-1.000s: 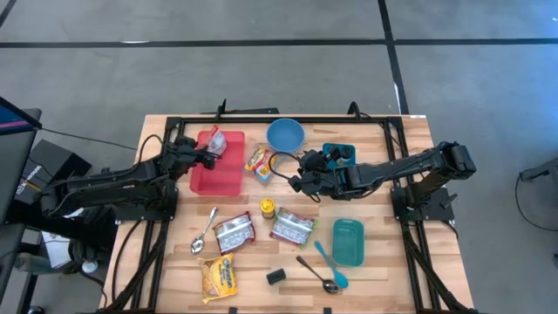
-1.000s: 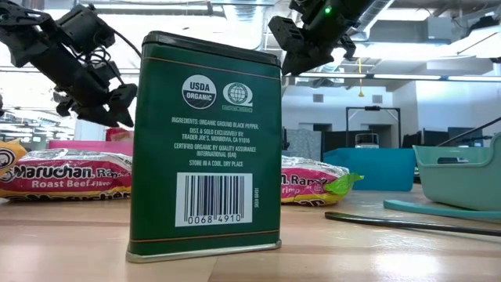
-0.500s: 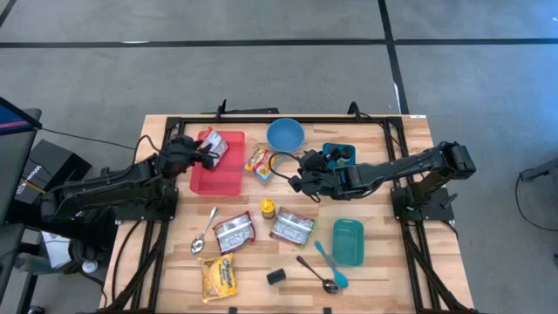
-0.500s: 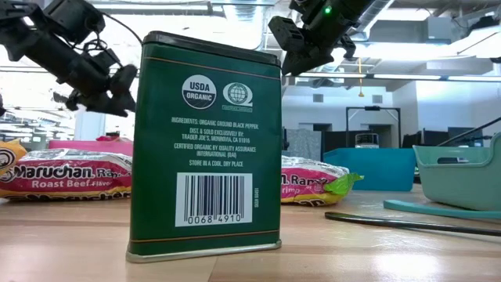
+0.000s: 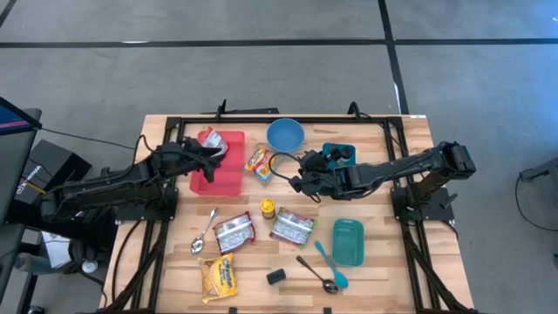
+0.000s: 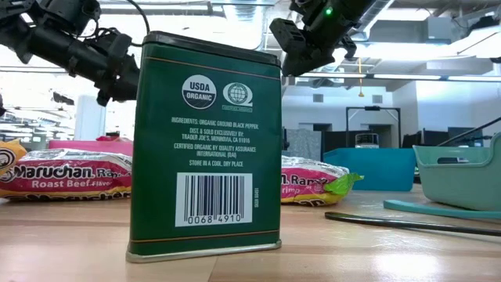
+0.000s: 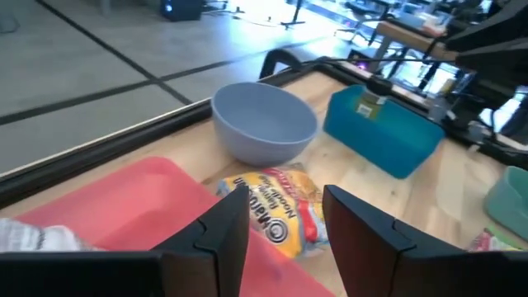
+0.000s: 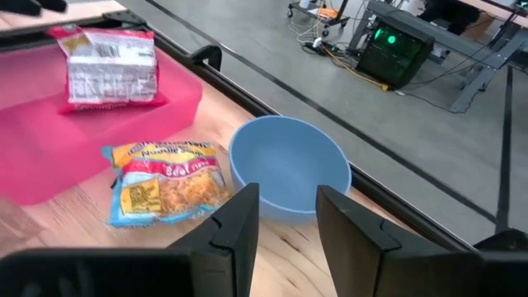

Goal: Pick & Place Food Item
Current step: Put the yellow seasoning bottle into the blue bin

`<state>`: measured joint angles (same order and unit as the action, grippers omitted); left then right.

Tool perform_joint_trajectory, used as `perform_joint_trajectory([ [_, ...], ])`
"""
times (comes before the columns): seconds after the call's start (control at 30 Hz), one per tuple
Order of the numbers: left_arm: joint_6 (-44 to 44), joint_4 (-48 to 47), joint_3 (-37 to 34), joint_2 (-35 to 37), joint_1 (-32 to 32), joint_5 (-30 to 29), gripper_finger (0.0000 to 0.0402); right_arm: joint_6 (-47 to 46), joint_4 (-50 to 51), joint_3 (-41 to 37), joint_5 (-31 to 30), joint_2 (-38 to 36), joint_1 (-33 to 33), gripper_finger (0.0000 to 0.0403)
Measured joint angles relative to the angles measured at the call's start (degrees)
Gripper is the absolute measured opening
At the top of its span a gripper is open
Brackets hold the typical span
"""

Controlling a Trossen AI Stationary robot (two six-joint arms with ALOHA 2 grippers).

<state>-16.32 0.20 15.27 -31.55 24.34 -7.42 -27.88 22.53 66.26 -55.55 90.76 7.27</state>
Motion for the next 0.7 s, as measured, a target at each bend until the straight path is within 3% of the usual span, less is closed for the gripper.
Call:
perform_joint_trajectory([
  [0.23, 0.01, 1.36, 0.00, -0.13, 0.00, 3.62, 0.0138, -0.02, 3.54, 0.00, 0.27, 0.00, 0.02, 0.0116],
  [0.37, 0.02, 1.40, 0.00, -0.13, 0.00, 5.51, 0.0134, 0.41, 5.18, 0.00, 3.58, 0.00, 0.00, 0.0116],
  [0.7, 0.00, 3.43, -0.02, -1.89, 0.00, 5.82, 0.0130, 8.90, 3.05, 0.00, 27.19, 0.00, 0.20, 0.0116],
])
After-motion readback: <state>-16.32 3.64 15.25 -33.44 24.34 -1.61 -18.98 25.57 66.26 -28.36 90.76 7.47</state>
